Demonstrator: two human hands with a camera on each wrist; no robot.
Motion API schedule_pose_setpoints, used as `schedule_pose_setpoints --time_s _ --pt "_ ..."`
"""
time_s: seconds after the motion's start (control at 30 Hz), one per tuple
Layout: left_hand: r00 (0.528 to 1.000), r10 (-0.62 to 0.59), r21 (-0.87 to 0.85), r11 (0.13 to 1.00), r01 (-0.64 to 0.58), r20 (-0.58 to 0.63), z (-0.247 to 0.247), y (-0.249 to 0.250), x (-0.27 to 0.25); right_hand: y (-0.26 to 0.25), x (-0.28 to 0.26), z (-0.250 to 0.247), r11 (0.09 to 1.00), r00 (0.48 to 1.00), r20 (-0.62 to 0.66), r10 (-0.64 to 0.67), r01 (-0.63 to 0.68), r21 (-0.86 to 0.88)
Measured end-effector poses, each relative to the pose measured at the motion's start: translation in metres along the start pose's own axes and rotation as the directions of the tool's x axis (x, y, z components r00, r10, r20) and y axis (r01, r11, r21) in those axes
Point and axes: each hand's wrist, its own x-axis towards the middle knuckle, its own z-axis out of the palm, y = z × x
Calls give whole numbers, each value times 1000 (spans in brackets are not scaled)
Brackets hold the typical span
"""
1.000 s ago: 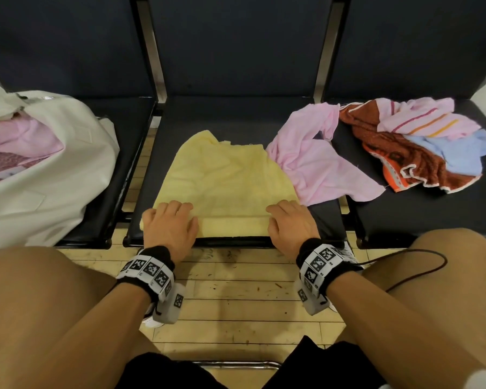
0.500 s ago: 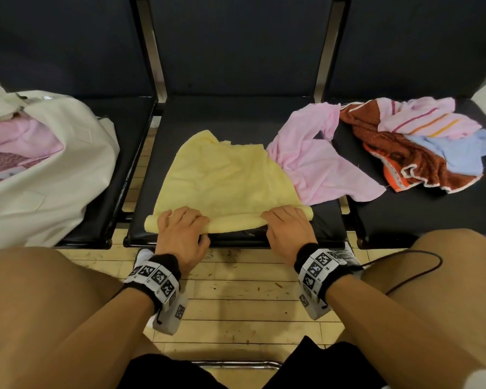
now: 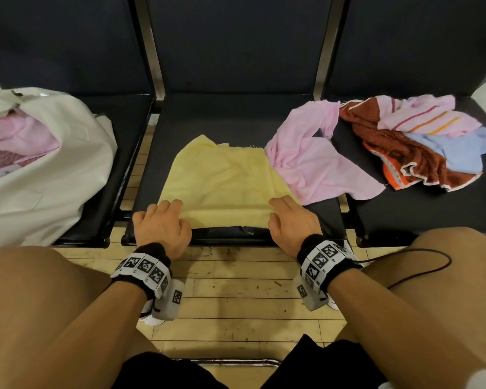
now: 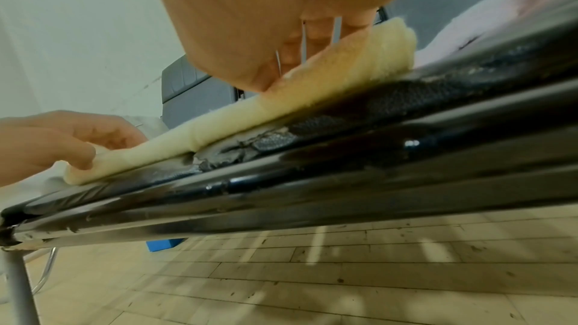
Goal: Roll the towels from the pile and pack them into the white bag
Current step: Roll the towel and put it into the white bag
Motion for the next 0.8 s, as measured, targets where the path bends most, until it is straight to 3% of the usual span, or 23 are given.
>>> schedule_pose_setpoints --time_s 0.13,0.27,0.4,0.6,0.73,0.8 --pt "988 95 -31 995 -100 -121 2 -2 0 10 3 8 994 987 -140 -81 70 -85" --pt "962 271 -104 957 -272 -20 9 10 -3 10 3 15 985 982 -123 -145 132 -109" --pt "970 244 -104 965 -242 8 15 12 1 1 -1 14 997 998 -8 -60 60 -55" --pt "980 194 -72 978 -196 -35 12 11 3 8 3 13 983 994 -25 -105 100 -152" --pt "986 156 -65 985 -160 -55 7 8 3 -2 4 2 987 986 139 -92 108 -116" --pt "989 142 -60 988 -144 -34 5 10 1 -3 3 0 995 987 144 -66 76 -61"
